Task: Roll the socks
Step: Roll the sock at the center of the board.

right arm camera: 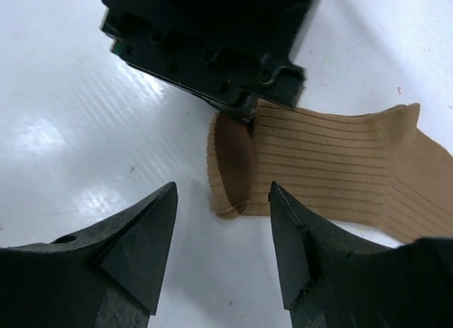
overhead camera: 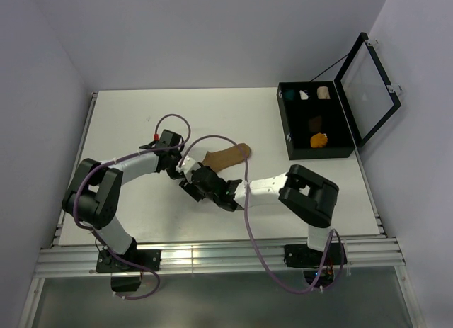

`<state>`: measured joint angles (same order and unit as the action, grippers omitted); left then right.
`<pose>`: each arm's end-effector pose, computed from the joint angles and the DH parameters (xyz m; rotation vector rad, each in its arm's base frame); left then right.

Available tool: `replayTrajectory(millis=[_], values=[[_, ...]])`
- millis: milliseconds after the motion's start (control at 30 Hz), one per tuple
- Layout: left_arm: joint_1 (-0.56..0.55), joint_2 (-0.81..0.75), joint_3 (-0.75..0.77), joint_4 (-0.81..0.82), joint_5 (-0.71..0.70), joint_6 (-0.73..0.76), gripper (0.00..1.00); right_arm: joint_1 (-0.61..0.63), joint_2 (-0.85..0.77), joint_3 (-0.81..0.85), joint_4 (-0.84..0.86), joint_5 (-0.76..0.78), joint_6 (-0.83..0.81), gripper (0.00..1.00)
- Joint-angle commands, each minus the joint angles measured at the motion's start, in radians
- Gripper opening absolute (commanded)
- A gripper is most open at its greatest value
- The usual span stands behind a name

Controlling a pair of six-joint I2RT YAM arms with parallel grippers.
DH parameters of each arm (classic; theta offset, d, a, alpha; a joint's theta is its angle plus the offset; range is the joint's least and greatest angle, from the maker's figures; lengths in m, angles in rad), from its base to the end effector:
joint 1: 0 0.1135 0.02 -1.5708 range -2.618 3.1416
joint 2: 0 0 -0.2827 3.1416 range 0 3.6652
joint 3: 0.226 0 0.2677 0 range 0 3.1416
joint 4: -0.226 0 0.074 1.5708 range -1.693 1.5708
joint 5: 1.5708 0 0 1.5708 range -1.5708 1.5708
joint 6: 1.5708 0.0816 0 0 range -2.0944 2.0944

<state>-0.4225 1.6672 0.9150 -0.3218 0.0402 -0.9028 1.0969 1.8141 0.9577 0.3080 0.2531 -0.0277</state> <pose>0.3205 -0.1477 0.1237 -0.6371 2.6606 -0.4703 0.2167 0.3777 0.1503 -1.0007 1.8713 0.3732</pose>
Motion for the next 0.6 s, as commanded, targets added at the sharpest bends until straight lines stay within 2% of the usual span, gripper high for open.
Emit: replayTrajectory(millis=[0,367,467,567], values=[[-0.002,0.019,0.025,-0.034,0.009,0.030,0.00,0.023,0.045,0.058,0.052,0.115,-0.090,0.62],[-0.002,0.020,0.019,-0.022,0.018,0.022,0.00,0.073,0.160,0.107,0.089,0.179,-0.167,0.60],[-0.002,0.019,0.016,-0.019,0.018,0.024,0.00,0.080,0.180,0.115,0.100,0.198,-0.178,0.57],[-0.002,0.014,0.012,-0.017,0.020,0.021,0.00,0.086,0.192,0.119,0.111,0.207,-0.181,0.49]])
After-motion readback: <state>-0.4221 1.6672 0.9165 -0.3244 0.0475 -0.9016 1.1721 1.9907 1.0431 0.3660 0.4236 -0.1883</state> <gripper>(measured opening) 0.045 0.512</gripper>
